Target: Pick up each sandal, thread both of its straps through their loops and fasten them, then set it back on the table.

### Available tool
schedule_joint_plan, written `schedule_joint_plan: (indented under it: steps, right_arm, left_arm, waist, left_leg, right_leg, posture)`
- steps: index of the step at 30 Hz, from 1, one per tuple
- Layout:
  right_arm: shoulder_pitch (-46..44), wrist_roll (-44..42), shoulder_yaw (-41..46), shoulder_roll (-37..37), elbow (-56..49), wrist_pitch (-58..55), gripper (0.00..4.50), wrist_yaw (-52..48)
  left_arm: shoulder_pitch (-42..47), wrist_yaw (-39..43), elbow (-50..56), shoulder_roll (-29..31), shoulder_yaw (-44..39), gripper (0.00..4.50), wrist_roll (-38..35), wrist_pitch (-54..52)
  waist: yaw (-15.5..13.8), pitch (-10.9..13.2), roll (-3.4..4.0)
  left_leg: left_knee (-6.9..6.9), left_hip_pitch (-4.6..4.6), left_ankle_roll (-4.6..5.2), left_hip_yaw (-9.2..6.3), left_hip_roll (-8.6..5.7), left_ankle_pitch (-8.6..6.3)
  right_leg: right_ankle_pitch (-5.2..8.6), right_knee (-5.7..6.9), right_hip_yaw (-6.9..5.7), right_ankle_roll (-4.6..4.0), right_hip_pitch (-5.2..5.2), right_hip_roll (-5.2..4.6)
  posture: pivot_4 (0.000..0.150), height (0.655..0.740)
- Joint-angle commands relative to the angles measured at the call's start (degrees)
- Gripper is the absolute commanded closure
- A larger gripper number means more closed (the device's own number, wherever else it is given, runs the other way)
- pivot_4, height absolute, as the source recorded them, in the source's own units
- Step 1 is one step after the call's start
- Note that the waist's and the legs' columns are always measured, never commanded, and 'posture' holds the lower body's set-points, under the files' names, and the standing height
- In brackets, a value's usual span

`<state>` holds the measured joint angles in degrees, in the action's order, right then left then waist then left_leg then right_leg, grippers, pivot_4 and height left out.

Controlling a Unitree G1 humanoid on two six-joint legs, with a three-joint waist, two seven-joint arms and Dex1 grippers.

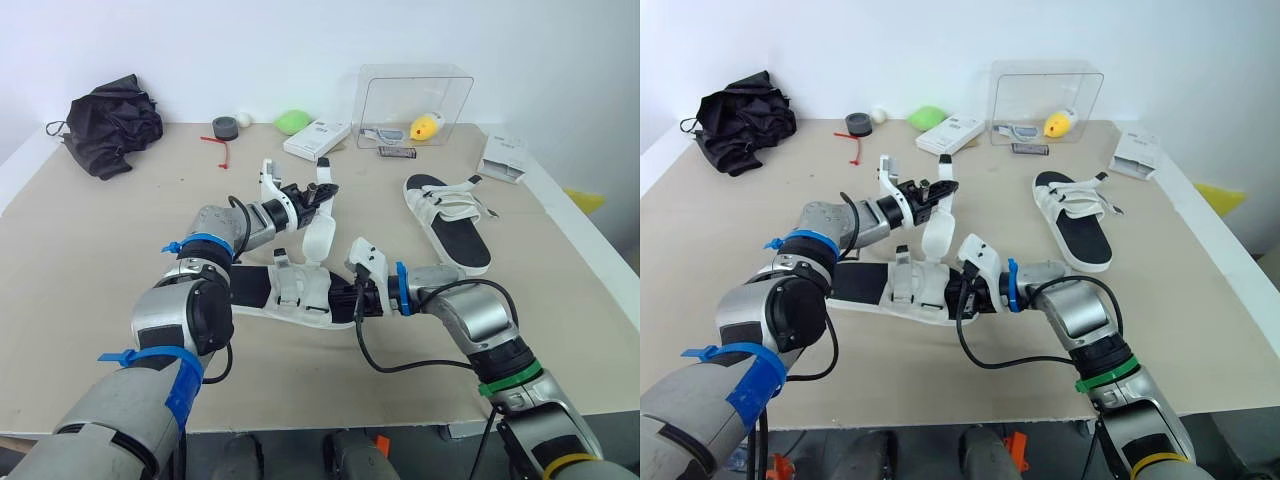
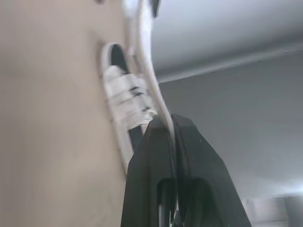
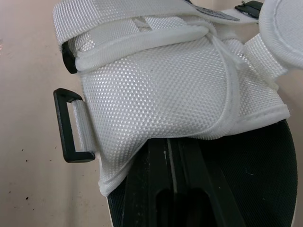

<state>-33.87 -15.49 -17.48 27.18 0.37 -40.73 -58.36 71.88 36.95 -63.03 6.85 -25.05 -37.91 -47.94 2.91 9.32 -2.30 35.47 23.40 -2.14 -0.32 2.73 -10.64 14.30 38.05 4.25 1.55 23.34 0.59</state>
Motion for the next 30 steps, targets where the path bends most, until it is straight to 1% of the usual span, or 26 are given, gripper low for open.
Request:
schedule_joint_plan:
  steps: [1,2,4,5,7,10,14,16,17,19,21,23,25,26,27,29,30]
  right_arm:
    - [2.6,1.8,-1.2,1.1,1.7,-2.6,4.5,2.2]
    - [3.0,1.8,-1.0,1.3,1.4,-2.7,4.5,2.2]
    - [3.4,1.7,-0.9,1.5,1.2,-2.6,4.5,2.2]
    - [3.5,1.6,-0.8,1.6,1.3,-2.5,4.5,2.1]
    - [3.7,1.6,-0.8,1.7,1.3,-2.4,4.5,2.1]
    - [3.6,1.5,-1.0,1.6,1.7,-2.2,4.5,2.1]
    - [3.2,1.4,-1.4,1.5,2.3,-1.8,4.5,1.7]
    - [2.6,1.6,-1.8,1.2,2.9,-1.5,4.5,1.4]
    - [2.3,1.7,-1.9,1.0,3.1,-1.4,4.5,1.4]
    - [2.0,1.8,-2.1,1.0,3.4,-1.1,4.5,1.1]
    - [1.6,1.8,-2.2,1.0,3.9,-0.9,4.5,0.9]
    - [1.4,1.8,-2.2,1.0,4.1,-0.8,4.5,0.8]
    - [1.3,1.9,-2.3,1.1,4.4,-0.6,4.5,0.6]
    - [1.3,1.9,-2.3,1.1,4.4,-0.5,4.5,0.6]
    - [1.2,2.0,-2.3,1.2,4.5,-0.4,4.5,0.5]
    - [1.2,2.0,-2.3,1.3,4.5,-0.4,4.5,0.5]
    - [1.2,2.0,-2.2,1.3,4.4,-0.4,4.5,0.5]
  left_arm:
    - [-8.1,12.6,24.0,-0.5,11.0,4.39,0.2,-2.3]
    - [-12.9,15.2,32.5,0.2,14.6,4.39,-0.3,-3.0]
    - [-21.1,18.9,46.1,2.0,19.3,4.39,-1.0,-2.6]
    - [-24.1,20.5,50.3,3.1,20.8,4.39,-0.7,-1.3]
    - [-30.4,25.0,57.9,6.1,23.7,4.39,0.8,4.2]
    - [-37.6,29.9,64.8,10.3,24.6,4.39,1.5,11.1]
    - [-42.5,34.8,68.1,13.7,26.5,4.39,4.8,21.2]
    - [-45.6,38.2,66.0,14.5,29.0,4.39,12.8,39.5]
    - [-46.5,39.1,64.8,14.6,29.8,4.39,15.5,46.1]
    - [-47.0,41.3,60.1,15.3,31.4,4.39,21.5,63.2]
    - [-46.6,43.0,57.4,15.2,31.6,4.39,22.0,68.8]
    - [-46.1,43.7,55.9,15.2,31.5,3.87,21.2,70.7]
    - [-45.8,45.8,53.6,15.7,32.7,3.21,21.3,75.8]
    - [-45.5,46.2,52.9,15.7,32.9,3.02,21.6,78.6]
    - [-45.2,46.5,52.6,15.7,33.0,3.02,21.4,79.5]
    - [-44.5,46.7,52.2,15.9,33.0,2.36,21.2,80.4]
    - [-44.3,46.9,52.0,16.2,33.2,1.89,20.9,80.1]
  waist:
    - [0.0,0.0,0.03]
    - [0.0,0.0,0.06]
    - [0.1,-0.1,0.16]
    - [0.0,-0.1,0.17]
    - [0.0,-0.1,0.18]
    - [-0.3,-0.1,0.15]
    - [-0.2,-0.1,0.14]
    - [-0.2,-0.1,0.11]
    - [-0.3,-0.1,0.11]
    - [-0.3,-0.1,0.11]
    - [-0.4,-0.1,0.11]
    - [-0.3,-0.1,0.11]
    - [-0.3,-0.1,0.11]
    - [-0.3,-0.1,0.11]
    - [-0.3,-0.1,0.11]
    - [-0.3,-0.1,0.11]
    - [-0.3,-0.1,0.11]
  left_leg:
    - [-0.05,-0.02,-0.05,0.01,0.01,0.0]
    - [-0.07,-0.02,-0.13,0.01,0.02,0.01]
    - [-0.12,-0.06,-0.31,0.06,0.05,-0.02]
    - [-0.14,-0.07,-0.51,0.04,0.07,-0.07]
    - [-0.12,-0.04,-0.53,0.01,0.08,-0.08]
    - [-0.01,-0.07,-0.5,0.03,0.06,-0.06]
    - [0.1,-0.05,-0.36,0.09,-0.02,0.03]
    - [0.08,-0.05,-0.36,0.16,-0.01,0.02]
    - [0.08,-0.05,-0.36,0.16,0.0,0.02]
    - [0.04,-0.07,-0.36,0.19,0.0,0.02]
    - [0.04,-0.07,-0.36,0.19,0.03,0.02]
    - [0.05,-0.08,-0.33,0.21,0.05,0.04]
    - [0.05,-0.07,-0.31,0.25,0.06,0.05]
    - [0.05,-0.06,-0.31,0.26,0.06,0.05]
    - [0.05,-0.06,-0.31,0.27,0.06,0.05]
    - [0.05,-0.06,-0.31,0.27,0.06,0.05]
    - [0.05,-0.07,-0.31,0.27,0.06,0.05]
  right_leg:
    - [0.0,0.0,0.02,0.0,-0.01,0.0]
    - [0.02,0.0,0.02,0.0,-0.01,0.0]
    - [0.08,0.0,0.12,0.02,-0.02,0.0]
    - [0.17,0.01,0.13,0.03,-0.02,0.01]
    - [0.18,0.01,0.11,0.03,0.0,0.02]
    - [0.18,0.0,0.15,0.01,-0.09,0.02]
    - [0.33,-0.02,0.34,-0.24,-0.13,0.01]
    - [0.33,-0.02,0.43,-0.23,-0.12,0.02]
    - [0.33,-0.02,0.43,-0.24,-0.12,0.02]
    - [0.34,-0.02,0.46,-0.25,-0.11,0.02]
    - [0.32,-0.02,0.46,-0.3,-0.1,0.04]
    - [0.31,-0.01,0.46,-0.33,-0.08,0.05]
    - [0.3,-0.01,0.48,-0.32,-0.07,0.05]
    - [0.3,-0.01,0.48,-0.31,-0.07,0.05]
    - [0.3,-0.01,0.48,-0.31,-0.07,0.05]
    - [0.29,-0.01,0.48,-0.3,-0.07,0.05]
    - [0.29,-0.01,0.48,-0.3,-0.07,0.05]
  posture:
    - [0.15,0.74]
    - [0.15,0.74]
    - [0.15,0.74]
    - [0.15,0.74]
    - [0.15,0.74]
    - [0.15,0.74]
    - [0.15,0.74]
    - [0.15,0.74]
    - [0.15,0.74]
    - [0.15,0.74]
    - [0.15,0.74]
    - [0.15,0.74]
    - [0.15,0.74]
    - [0.15,0.74]
    - [0.15,0.74]
    - [0.15,0.74]
    - [0.15,0.74]
